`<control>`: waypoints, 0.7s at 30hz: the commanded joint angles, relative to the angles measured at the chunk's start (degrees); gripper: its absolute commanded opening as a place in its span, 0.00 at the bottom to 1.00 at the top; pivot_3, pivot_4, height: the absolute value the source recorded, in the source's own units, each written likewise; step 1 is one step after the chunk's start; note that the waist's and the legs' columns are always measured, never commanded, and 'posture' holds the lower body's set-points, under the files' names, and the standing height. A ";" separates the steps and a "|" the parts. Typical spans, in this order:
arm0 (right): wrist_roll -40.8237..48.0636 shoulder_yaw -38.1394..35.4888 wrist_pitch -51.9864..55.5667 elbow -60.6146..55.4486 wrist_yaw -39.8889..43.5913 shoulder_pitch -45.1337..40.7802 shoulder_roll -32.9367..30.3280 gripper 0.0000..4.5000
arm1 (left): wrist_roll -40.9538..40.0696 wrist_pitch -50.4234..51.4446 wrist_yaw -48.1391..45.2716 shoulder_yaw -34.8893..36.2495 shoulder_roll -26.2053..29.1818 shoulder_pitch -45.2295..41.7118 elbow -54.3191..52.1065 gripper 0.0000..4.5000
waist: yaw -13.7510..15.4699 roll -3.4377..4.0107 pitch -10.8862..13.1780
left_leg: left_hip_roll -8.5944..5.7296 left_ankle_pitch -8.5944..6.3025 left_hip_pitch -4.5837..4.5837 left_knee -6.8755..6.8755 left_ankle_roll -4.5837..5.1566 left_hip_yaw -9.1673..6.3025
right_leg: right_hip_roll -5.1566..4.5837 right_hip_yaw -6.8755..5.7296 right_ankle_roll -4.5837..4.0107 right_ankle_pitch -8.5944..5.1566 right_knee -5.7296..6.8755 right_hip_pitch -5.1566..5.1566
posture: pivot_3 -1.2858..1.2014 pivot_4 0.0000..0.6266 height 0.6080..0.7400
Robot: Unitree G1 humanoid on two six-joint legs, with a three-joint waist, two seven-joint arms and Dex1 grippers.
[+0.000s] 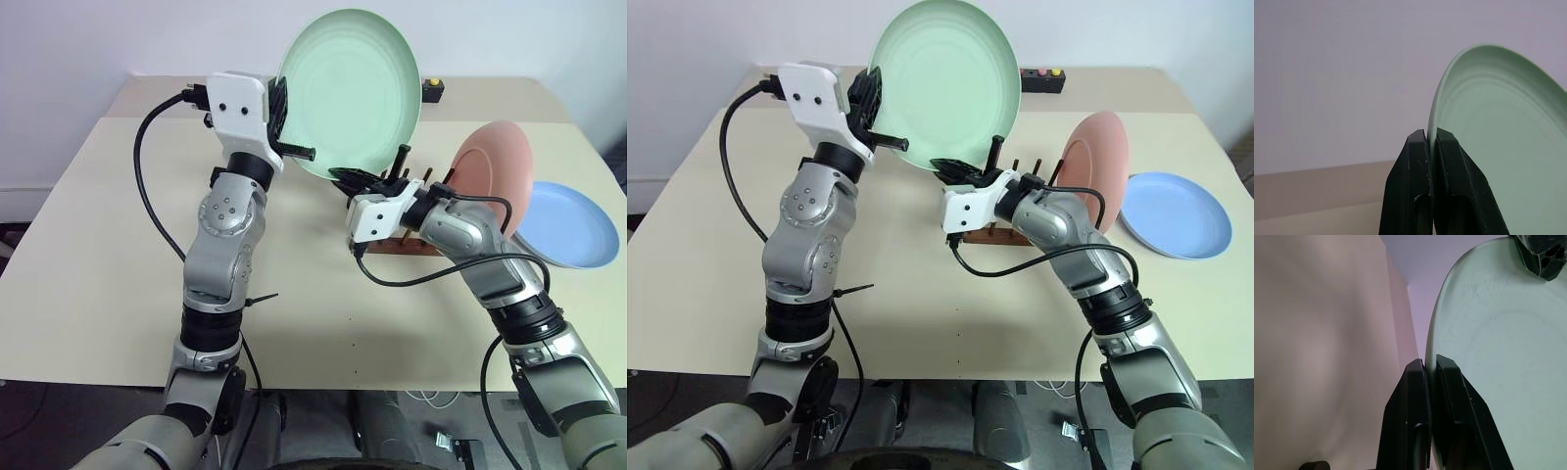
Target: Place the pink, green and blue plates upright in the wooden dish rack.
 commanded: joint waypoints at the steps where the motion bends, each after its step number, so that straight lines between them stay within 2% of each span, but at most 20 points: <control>1: 0.15 -0.97 -0.22 -1.36 0.49 0.18 -0.26 0.01 | -0.23 -0.60 -0.52 -0.22 -0.11 -1.24 -2.80 0.00 | 0.00 0.00 0.00 | 0.00 0.00 0.00 0.00 0.00 0.00 | 0.00 0.00 0.00 0.00 0.00 0.00 | 0.52 0.24 0.96; 6: -0.65 -1.20 -0.38 -1.29 -0.17 0.28 -0.45 0.01 | -1.79 -0.62 -0.42 0.92 -0.97 -1.38 -3.16 0.00 | -0.01 0.00 0.00 | 0.00 0.00 0.00 -0.01 0.00 0.00 | 0.00 0.00 0.00 0.00 0.00 0.00 | 0.52 0.24 0.96; 7: -0.85 -1.25 -0.44 -1.21 -0.37 0.26 -0.50 0.00 | -2.71 -0.67 -0.40 1.56 -1.43 -1.42 -3.35 0.14 | -0.01 0.00 0.00 | 0.00 0.00 0.00 -0.01 0.00 0.00 | 0.00 0.00 0.00 0.00 0.00 0.00 | 0.52 0.24 0.96; 8: -0.95 -1.38 -0.69 -1.02 -0.59 0.15 -0.61 0.00 | -4.65 -1.62 -0.88 2.73 -2.10 -1.62 -4.08 0.20 | -0.02 0.00 0.00 | 0.00 0.00 0.00 0.00 0.00 0.00 | 0.00 0.00 0.00 0.00 0.00 0.00 | 0.52 0.24 0.96; 11: -0.65 -2.18 -1.29 -0.52 -0.91 -0.33 -1.05 0.00 | -8.33 -3.98 0.64 7.45 -3.25 -3.59 -5.21 0.54 | 0.02 -0.01 0.00 | 0.00 0.00 -0.01 -0.01 0.00 0.00 | 0.00 0.00 0.00 0.00 0.00 -0.01 | 0.52 0.24 0.96; 15: 2.79 -4.55 -1.60 -0.23 -0.22 -0.96 -1.45 0.00 | -10.73 -4.95 6.65 15.68 -2.10 -8.11 -3.10 0.99 | -0.06 -0.01 0.00 | 0.00 0.00 0.01 0.00 0.00 0.00 | 0.00 0.00 0.00 0.00 -0.01 0.00 | 0.52 0.24 0.96; 21: 19.52 -11.74 4.15 -3.96 5.55 -0.35 -0.80 0.00 | -7.93 -4.73 3.55 15.03 5.50 -5.55 -0.64 0.99 | 0.02 -0.01 0.01 | 0.00 0.00 0.04 0.00 0.01 0.00 | 0.00 0.00 0.00 0.00 -0.02 0.08 | 0.52 0.24 0.96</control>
